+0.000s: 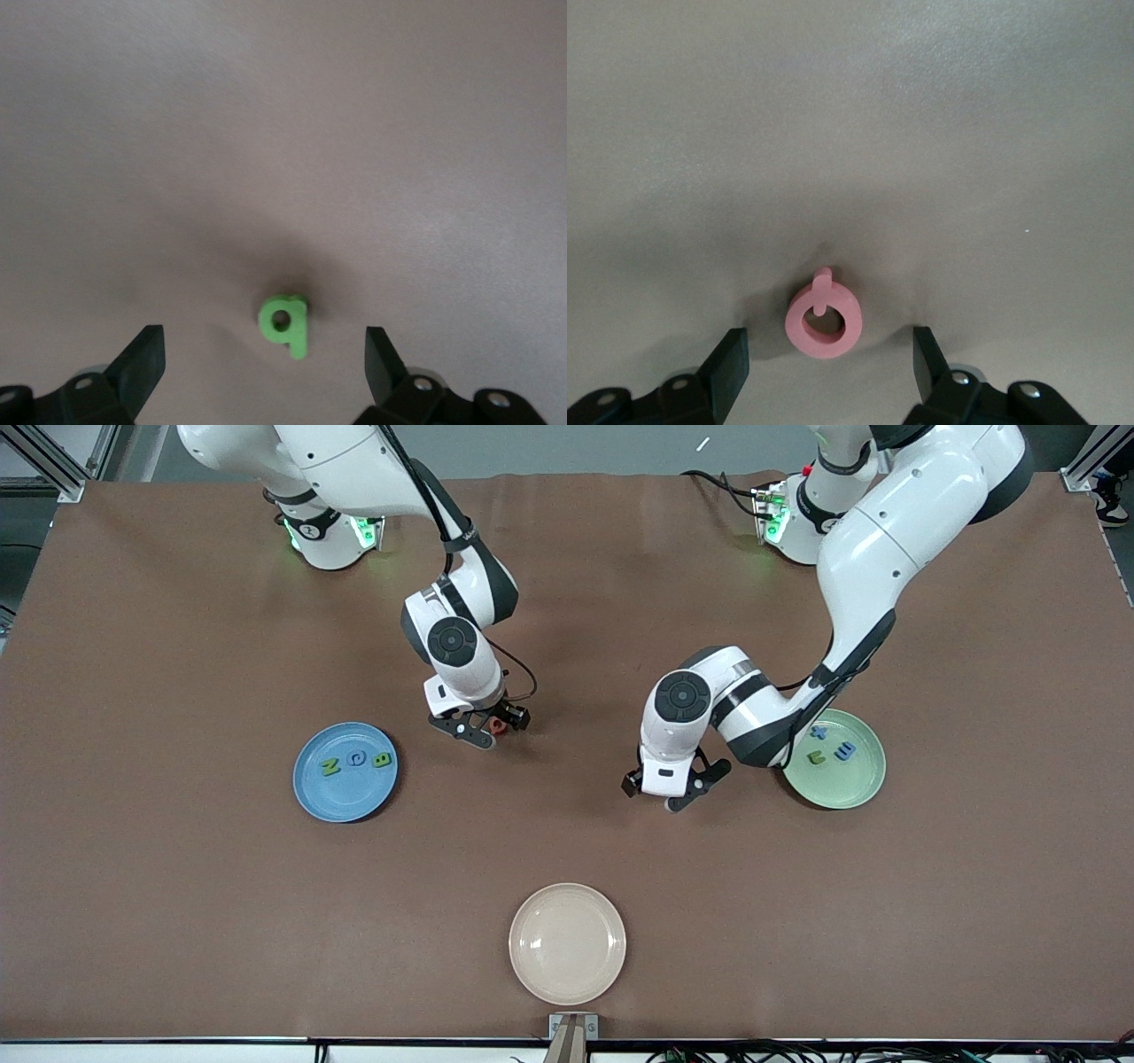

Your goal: Sort uppercase to blue plate, lowercase to green plate

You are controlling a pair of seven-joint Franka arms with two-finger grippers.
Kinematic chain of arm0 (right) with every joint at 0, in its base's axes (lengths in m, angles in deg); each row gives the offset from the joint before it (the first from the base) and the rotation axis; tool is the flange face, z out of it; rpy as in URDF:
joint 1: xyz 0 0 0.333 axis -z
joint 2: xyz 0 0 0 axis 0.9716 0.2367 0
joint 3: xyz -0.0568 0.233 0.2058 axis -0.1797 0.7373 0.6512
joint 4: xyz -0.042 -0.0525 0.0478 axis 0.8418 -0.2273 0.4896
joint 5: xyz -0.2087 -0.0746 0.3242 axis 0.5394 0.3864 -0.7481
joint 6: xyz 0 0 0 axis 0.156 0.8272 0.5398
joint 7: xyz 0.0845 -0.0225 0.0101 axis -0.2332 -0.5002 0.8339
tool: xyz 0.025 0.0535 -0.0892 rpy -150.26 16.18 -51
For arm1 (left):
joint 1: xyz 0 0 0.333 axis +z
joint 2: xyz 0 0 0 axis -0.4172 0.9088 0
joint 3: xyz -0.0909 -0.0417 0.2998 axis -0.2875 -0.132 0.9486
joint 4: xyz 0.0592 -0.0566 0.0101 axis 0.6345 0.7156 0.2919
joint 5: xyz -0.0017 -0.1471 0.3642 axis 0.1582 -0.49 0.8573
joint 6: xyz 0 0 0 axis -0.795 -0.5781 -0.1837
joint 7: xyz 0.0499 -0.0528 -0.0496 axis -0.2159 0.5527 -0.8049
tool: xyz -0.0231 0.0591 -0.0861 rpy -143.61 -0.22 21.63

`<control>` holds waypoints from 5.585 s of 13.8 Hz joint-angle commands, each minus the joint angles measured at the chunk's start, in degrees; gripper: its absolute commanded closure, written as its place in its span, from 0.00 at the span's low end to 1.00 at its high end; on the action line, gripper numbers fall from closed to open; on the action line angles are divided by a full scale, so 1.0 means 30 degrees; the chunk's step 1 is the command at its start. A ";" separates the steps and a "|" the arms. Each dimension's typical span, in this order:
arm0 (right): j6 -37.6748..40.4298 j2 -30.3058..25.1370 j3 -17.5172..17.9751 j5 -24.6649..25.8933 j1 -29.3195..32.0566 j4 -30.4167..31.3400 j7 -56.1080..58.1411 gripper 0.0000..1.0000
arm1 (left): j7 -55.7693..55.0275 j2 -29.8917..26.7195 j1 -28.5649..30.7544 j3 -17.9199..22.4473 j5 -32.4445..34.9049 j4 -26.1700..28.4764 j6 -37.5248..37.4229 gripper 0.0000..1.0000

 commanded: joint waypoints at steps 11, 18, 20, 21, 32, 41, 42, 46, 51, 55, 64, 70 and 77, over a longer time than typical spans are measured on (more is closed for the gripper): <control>-0.0327 0.0121 -0.0508 0.0397 -0.0261 0.0233 -0.0240 0.52 | -0.0088 0.0653 -0.0407 0.0448 -0.0173 -0.0424 0.0469 0.37; 0.1013 -0.0434 -0.1149 0.0426 0.0033 -0.0174 0.0051 1.00 | -0.0088 0.0799 -0.0524 0.0448 -0.0173 -0.0453 0.0469 0.69; 0.3147 -0.0815 -0.2085 0.0543 0.0062 -0.1080 0.1187 1.00 | 0.0262 0.0799 -0.0495 0.0448 -0.0144 -0.0425 0.0469 0.83; 0.4290 -0.0904 -0.2670 0.0543 0.0033 -0.1578 0.1833 1.00 | 0.0264 0.0770 -0.0437 0.0448 -0.0115 -0.0453 0.0469 0.87; 0.7321 -0.0905 -0.6983 0.0514 0.1964 -0.3107 1.0685 1.00 | 0.5588 -0.2273 0.7722 -0.5489 -0.0087 0.3696 -0.2051 0.93; 0.5533 0.0559 -0.6866 0.0252 0.2932 -0.3019 1.1156 1.00 | 1.4084 -0.4885 1.7106 -0.8370 0.1904 0.9505 -0.1526 0.94; 0.5561 0.0734 -0.6836 0.0163 0.2991 -0.3019 1.1156 0.99 | 1.4730 -0.4855 1.7606 -0.8370 0.2168 0.9681 -0.1146 0.94; 0.5532 0.1233 -0.6807 -0.0658 0.3051 -0.3077 1.1156 0.99 | 1.6606 -0.3716 1.9013 -0.8136 0.4099 0.9596 -0.0528 0.94; 0.5649 0.1820 -0.6778 -0.0658 0.2846 -0.3135 1.1156 0.27 | 1.7022 -0.2074 1.8463 -0.6732 0.5978 0.8573 0.0586 0.94; 0.7281 0.1615 -0.6836 -0.0570 0.2932 -0.4156 1.1244 0.00 | 1.6817 -0.1925 1.6618 -0.5384 0.5979 0.7691 0.0615 0.94; 1.6658 0.1117 -1.0199 -0.0365 0.3402 -0.9723 1.7711 0.00 | 1.6934 -0.2159 1.6673 -0.5324 0.5863 0.7486 0.0645 0.00; 2.0147 0.0736 -1.3366 -0.0365 0.3373 -1.2505 2.0587 0.00 | 1.6905 -0.2160 1.6644 -0.5411 0.5686 0.6988 0.0586 0.00; 2.1059 -0.0698 -1.3779 -0.0482 0.3372 -1.3741 2.0502 0.00 | 2.1201 -0.2830 1.6034 -0.5063 0.0222 0.5468 0.0498 0.00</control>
